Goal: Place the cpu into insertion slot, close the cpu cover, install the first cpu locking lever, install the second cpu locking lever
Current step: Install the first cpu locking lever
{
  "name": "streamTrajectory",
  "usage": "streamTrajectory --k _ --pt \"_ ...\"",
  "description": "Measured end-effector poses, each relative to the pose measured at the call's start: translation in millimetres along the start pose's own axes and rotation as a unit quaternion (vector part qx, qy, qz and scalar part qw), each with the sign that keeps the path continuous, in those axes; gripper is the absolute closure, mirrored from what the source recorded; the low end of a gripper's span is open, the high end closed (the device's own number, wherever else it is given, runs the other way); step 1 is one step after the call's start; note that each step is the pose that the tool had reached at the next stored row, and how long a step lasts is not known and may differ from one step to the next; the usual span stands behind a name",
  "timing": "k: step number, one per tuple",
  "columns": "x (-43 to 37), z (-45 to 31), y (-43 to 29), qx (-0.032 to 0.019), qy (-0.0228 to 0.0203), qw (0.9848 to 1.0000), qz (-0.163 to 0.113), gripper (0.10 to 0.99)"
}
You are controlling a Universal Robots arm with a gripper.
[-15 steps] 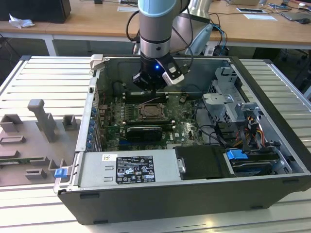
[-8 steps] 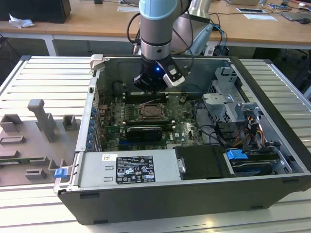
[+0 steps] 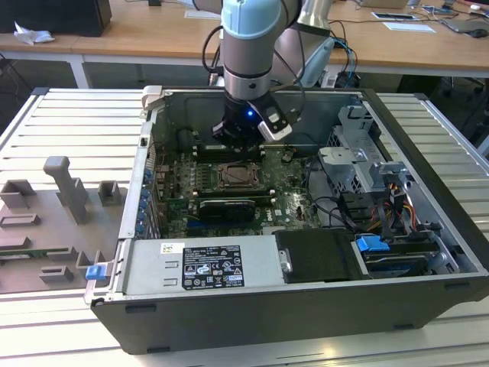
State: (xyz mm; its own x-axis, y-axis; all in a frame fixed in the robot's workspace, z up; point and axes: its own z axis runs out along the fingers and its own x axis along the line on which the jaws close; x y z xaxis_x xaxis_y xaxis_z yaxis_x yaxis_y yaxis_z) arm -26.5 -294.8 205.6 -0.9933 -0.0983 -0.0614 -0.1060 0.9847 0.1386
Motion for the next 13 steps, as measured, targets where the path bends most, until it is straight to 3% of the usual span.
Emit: streamTrajectory --k 13 --pt "-0.7 4.6 -0.8 0.0091 0.0010 1.0000 0.000 0.980"
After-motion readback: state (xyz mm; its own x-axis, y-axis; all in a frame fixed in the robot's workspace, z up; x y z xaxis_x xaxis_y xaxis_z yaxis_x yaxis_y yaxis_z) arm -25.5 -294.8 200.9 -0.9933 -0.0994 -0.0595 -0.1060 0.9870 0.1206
